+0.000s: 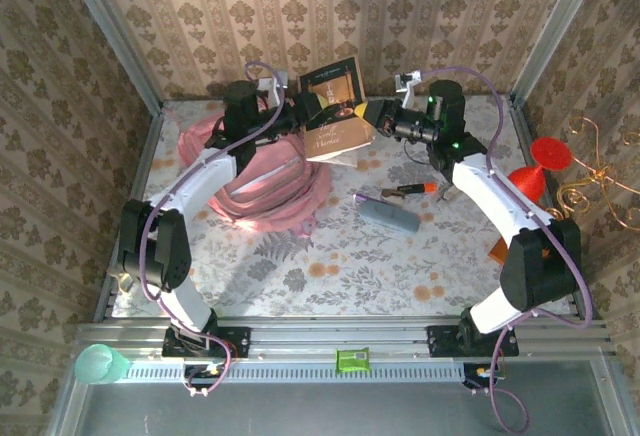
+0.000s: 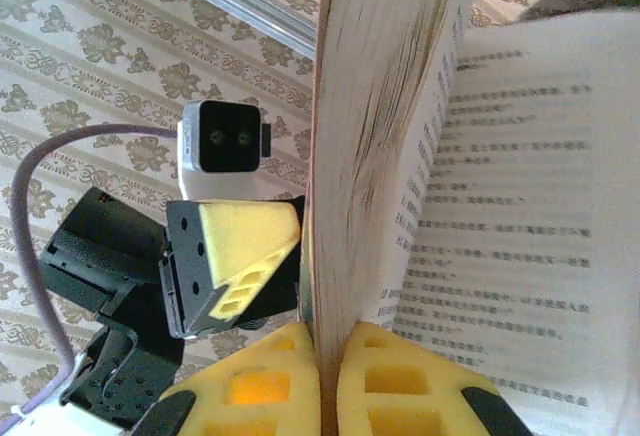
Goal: Pack the student bag
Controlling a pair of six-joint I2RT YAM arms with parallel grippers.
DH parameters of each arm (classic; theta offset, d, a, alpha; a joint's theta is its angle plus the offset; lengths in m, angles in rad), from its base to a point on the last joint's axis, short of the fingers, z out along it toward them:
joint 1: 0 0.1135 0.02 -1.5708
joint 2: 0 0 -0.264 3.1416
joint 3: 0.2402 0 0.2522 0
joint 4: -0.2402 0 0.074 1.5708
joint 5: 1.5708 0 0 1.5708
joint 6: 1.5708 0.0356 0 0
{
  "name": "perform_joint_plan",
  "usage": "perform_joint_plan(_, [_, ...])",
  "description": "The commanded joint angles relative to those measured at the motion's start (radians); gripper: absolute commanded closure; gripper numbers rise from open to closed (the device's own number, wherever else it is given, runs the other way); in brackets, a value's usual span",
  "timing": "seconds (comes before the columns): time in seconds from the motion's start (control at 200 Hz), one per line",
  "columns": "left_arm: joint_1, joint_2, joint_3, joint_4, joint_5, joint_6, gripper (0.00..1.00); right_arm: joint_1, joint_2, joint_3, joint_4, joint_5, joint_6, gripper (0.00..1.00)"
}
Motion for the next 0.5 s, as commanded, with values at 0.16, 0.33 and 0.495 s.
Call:
perform_joint_plan(0.16, [-0.004, -0.026, -0.014, 0.073, 0.051, -0.010, 0.61, -0.021, 0.048, -0.033, 0.036, -0.009, -0.061, 1.00])
perform_joint_plan(0.33, [-0.004, -0.036, -0.022, 0.078, 0.057, -0.003, 0.78, -0.033, 0.070, -0.036, 0.005, 0.004, -0.089, 0.94])
perform_joint_plan(0.495, [-0.005, -0.057, -0.027, 0.085, 0.068, 0.004, 1.00, -0.036, 0.072, -0.029, -0.039, -0.005, -0.138, 0.72])
